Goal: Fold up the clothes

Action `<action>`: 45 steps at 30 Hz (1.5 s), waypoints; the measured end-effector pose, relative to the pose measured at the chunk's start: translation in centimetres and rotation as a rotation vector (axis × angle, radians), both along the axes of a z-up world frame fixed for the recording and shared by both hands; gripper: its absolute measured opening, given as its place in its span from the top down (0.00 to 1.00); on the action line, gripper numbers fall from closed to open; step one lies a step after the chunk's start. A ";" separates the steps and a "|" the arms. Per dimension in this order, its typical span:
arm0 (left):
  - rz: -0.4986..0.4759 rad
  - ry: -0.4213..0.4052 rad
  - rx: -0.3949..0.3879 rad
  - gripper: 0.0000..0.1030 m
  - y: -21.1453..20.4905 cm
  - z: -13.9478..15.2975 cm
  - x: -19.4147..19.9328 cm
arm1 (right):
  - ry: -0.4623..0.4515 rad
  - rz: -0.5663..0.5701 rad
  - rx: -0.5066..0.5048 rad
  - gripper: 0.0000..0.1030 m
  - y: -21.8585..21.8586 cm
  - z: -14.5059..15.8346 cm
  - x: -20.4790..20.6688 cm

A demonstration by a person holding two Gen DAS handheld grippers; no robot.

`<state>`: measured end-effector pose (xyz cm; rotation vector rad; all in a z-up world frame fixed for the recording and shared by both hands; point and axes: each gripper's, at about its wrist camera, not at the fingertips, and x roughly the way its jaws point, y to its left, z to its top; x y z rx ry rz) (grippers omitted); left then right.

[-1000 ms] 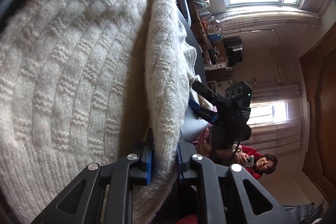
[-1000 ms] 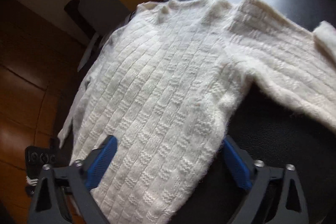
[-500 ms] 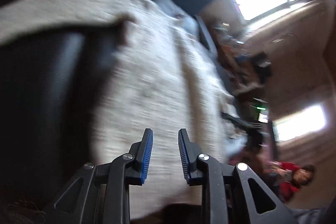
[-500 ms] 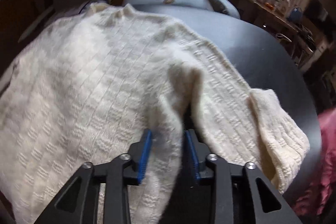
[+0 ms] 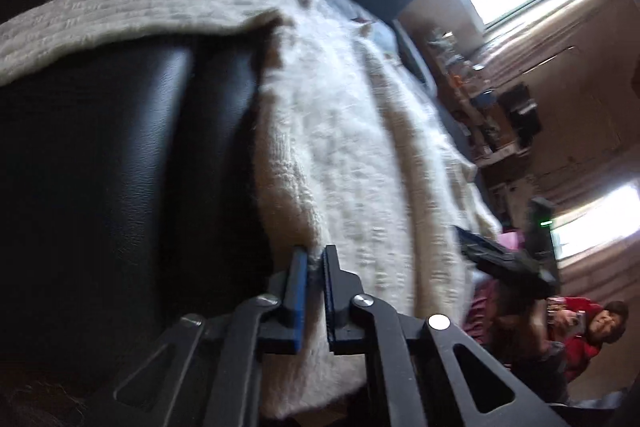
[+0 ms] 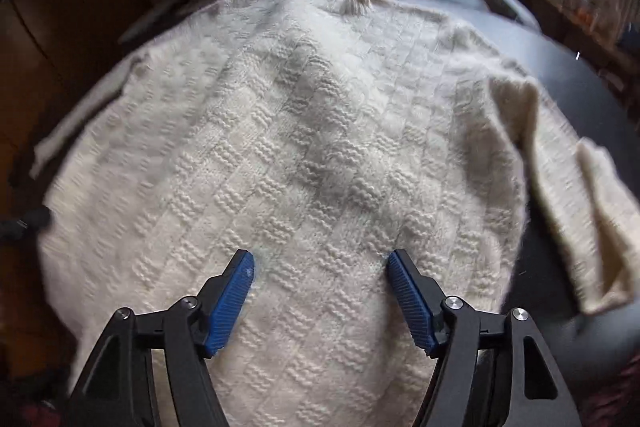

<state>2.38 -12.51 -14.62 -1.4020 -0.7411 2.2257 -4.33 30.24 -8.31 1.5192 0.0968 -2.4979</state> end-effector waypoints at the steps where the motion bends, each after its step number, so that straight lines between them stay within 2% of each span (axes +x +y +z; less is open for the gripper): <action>1: 0.019 0.006 -0.034 0.94 -0.6 0.5 0.3 | 0.001 -0.011 0.034 0.28 0.4 -0.1 -0.3; 3: 0.052 -0.010 -0.104 0.95 -1.6 0.3 0.6 | 0.001 -0.040 0.093 0.07 1.3 -0.4 -0.8; 4: 0.066 -0.032 -0.142 0.97 -2.2 -0.2 0.7 | 0.005 -0.044 0.076 0.03 1.6 -0.2 -1.1; 5: 0.069 -0.043 -0.129 1.00 -2.4 -0.4 0.9 | 0.009 -0.047 0.050 0.00 1.7 0.1 -1.4; 7: 0.076 -0.063 -0.102 1.00 -2.9 -0.7 1.4 | 0.019 -0.052 -0.001 0.00 2.1 0.7 -1.9; 8: 0.080 -0.073 -0.088 0.95 -3.2 -0.9 1.6 | 0.024 -0.055 -0.027 0.00 2.2 1.0 -2.2; 11: 0.077 0.010 0.003 0.85 -3.1 1.7 1.0 | 0.038 -0.063 -0.104 0.00 2.7 1.8 -3.0; 14: 0.059 0.089 -0.041 0.82 -2.5 4.5 -1.4 | 0.052 -0.072 -0.181 0.00 3.2 2.6 -3.8; 16: 0.031 0.106 -0.074 0.82 -1.0 5.2 -4.2 | 0.061 -0.077 -0.232 0.00 3.6 3.2 -4.4; 17: 0.017 0.114 -0.091 0.82 -0.2 5.6 -5.6 | 0.068 -0.077 -0.249 0.00 3.4 4.5 -4.2; 19: -0.011 0.131 -0.125 0.81 1.4 6.3 -8.3 | 0.083 -0.068 -0.255 0.00 2.5 5.5 -5.3; 23: -0.067 0.165 -0.193 0.79 4.6 7.7 -13.9 | 0.110 -0.075 -0.275 0.00 1.7 3.6 -9.6; 26: -0.110 0.190 -0.243 0.79 6.9 8.8 -18.1 | 0.138 -0.104 -0.223 0.00 2.0 3.1 -13.1; 31: -0.189 0.142 -0.248 0.79 12.2 6.6 -25.8 | 0.135 -0.110 -0.153 0.02 2.4 1.2 -18.4; 32: -0.212 0.154 -0.282 0.79 13.3 6.4 -26.9 | 0.131 -0.110 -0.142 0.02 2.5 0.6 -19.3; 34: -0.198 0.229 -0.407 0.79 14.6 6.2 -28.7 | 0.111 -0.103 -0.161 0.02 2.7 -0.2 -20.6; 37: -0.084 0.185 -0.390 0.79 11.8 4.4 -31.8 | 0.094 -0.094 -0.168 0.02 2.7 -1.4 -21.9; 40: 0.016 0.064 -0.353 0.79 7.7 0.9 -32.6 | 0.072 -0.104 -0.146 0.02 2.7 -3.3 -23.1; 42: 0.030 0.080 -0.316 0.88 5.8 -0.5 -31.6 | 0.080 -0.099 -0.096 0.01 2.1 -4.1 -23.4; 45: 0.051 0.074 -0.308 0.92 3.7 -0.6 -29.4 | 0.110 -0.090 -0.019 0.00 0.8 -4.7 -23.5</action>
